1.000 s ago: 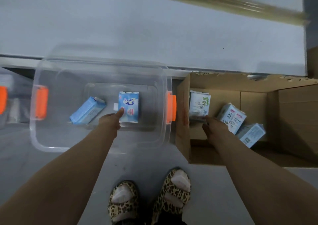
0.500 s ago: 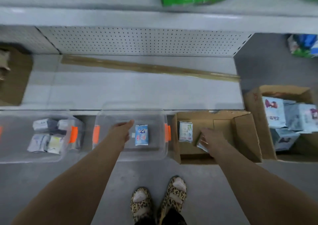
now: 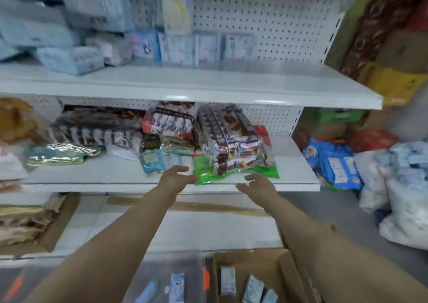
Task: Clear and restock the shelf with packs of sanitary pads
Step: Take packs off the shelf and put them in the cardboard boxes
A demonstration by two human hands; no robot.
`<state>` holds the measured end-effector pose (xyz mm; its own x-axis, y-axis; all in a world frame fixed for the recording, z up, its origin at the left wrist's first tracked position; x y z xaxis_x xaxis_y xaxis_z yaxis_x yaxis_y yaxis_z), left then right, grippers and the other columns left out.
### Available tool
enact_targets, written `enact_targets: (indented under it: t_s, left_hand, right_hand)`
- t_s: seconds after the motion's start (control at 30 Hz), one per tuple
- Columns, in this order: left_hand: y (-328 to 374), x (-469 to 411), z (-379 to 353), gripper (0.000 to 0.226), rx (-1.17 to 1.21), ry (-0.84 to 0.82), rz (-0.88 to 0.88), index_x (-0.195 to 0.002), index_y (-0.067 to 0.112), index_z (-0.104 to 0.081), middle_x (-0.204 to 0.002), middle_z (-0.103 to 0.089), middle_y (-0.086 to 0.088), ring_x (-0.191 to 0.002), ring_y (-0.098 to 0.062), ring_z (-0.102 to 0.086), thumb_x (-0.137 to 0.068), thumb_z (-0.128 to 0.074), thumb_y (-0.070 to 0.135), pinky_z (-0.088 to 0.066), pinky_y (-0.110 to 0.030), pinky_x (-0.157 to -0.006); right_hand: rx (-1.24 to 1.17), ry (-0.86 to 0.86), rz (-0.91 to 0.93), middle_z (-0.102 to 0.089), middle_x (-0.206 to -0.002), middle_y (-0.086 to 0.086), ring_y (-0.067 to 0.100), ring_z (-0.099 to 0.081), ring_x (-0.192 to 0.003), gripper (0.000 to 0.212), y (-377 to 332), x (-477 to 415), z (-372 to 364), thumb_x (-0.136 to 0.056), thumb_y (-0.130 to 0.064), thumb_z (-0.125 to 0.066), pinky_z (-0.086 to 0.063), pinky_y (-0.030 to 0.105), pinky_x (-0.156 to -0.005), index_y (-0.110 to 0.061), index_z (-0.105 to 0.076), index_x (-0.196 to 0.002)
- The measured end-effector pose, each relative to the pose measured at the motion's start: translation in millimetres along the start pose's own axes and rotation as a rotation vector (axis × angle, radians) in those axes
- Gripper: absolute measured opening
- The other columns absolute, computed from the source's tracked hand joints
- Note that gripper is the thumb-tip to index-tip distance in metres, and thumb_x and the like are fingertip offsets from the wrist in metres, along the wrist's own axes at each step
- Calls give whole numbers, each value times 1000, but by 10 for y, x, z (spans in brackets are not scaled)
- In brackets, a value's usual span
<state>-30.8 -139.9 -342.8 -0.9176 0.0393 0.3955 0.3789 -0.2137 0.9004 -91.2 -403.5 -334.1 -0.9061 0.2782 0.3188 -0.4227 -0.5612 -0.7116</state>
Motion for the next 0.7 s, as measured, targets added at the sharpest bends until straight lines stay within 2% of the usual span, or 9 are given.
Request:
enact_targets:
  t_s: [0.07,0.17,0.27,0.33,0.47,0.57,0.7]
  left_hand:
    - [634,254,-38,53,-103,6,-125,-125,10,-61,-118,-59,-9,-103,-25,-56,-78,-85,18,-46,-30,-79]
    - [1495,662,-32,66,-284,81,-330,-123,11,-64,-120,-66,-10,-105,-27,-64,-65,-92,24,-52,-32,-86]
    - [2173,1114,7,65,-437,199,-485,-131,20,-58,-129,-59,-11,-112,-30,-61,-73,-87,24,-52,-37,-95]
    - [2493,1398,15,67,-589,285,-558,-138,25,-51,-138,-48,-15,-117,-36,-55,-79,-82,28,-50,-43,-97]
    - [2853,1722,40,70,-744,406,-646,-144,26,-43,-144,-37,-14,-130,-39,-39,-83,-76,27,-46,-45,-100]
    - [2977,1789,157,69,-756,450,-644,-145,26,-42,-145,-36,-13,-130,-37,-39,-84,-75,26,-44,-44,-100]
    - [3028,1697,333,68,-762,485,-608,-147,24,-41,-148,-33,-15,-133,-37,-37,-87,-72,33,-42,-45,-103]
  right_hand:
    - [85,17,145,-55,-143,8,24,-55,-126,61,-500,228,400,-91,-42,-72,-43,27,-97,-14,-53,-142]
    - [190,60,322,-56,-143,5,18,-57,-118,64,-1145,616,983,-90,-38,-74,-43,12,-79,-14,-50,-145]
    - [253,143,447,-56,-144,6,22,-56,-126,66,-1607,931,1483,-86,-38,-78,-42,24,-92,-17,-52,-143]
    - [262,180,504,-55,-144,6,23,-55,-126,66,-1812,1094,1721,-85,-39,-78,-42,27,-94,-18,-53,-142]
    - [281,200,566,-49,-149,6,25,-51,-132,69,-2075,1311,2026,-87,-40,-77,-43,36,-105,-17,-49,-145]
    - [261,213,590,-49,-149,4,23,-51,-132,69,-2224,1334,2152,-86,-40,-78,-43,34,-103,-18,-49,-144]
    - [273,214,594,-50,-148,2,21,-50,-133,67,-2383,1221,2159,-85,-43,-77,-41,34,-108,-18,-51,-142]
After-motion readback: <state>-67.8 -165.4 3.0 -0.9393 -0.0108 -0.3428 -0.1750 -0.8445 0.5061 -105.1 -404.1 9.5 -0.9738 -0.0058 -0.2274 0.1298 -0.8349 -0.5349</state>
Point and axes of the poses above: each hand's wrist, its own x-axis away from the middle knuckle, its own z-axis out of the back of the hand, y = z × x, the point moved 9 cm from there along -x, towards the middle knuckle
